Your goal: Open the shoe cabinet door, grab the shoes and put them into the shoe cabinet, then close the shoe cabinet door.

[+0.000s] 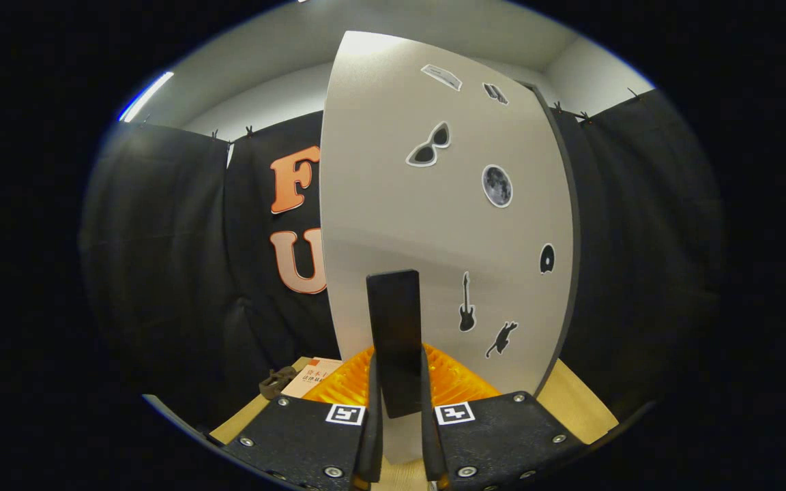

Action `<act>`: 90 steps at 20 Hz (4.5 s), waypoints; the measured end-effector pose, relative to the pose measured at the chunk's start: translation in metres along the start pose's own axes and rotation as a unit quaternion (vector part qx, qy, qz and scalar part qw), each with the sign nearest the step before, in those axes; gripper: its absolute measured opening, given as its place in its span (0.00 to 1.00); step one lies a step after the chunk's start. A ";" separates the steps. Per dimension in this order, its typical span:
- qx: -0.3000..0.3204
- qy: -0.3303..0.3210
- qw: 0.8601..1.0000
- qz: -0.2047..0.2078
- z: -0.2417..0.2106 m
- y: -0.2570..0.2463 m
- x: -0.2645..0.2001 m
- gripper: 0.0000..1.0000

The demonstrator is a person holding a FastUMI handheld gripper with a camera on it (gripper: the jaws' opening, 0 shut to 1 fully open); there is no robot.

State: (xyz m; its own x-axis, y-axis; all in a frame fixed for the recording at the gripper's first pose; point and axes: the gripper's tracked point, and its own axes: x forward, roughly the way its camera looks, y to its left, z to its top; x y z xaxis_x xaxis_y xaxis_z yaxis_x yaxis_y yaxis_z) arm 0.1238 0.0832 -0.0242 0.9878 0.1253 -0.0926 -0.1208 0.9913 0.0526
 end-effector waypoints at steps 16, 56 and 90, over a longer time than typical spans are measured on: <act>0.015 0.003 0.998 -0.054 -0.011 -0.067 -0.060 0.18; -0.022 0.045 0.978 -0.201 -0.041 -0.221 -0.162 0.07; 0.042 0.363 0.931 0.027 -0.440 -0.038 0.005 0.12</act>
State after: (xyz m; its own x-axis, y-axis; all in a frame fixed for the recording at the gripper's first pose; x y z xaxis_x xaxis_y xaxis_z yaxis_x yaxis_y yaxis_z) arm 0.0901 0.0645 -0.4643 0.6505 0.2000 -0.7327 -0.1302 0.9798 0.1519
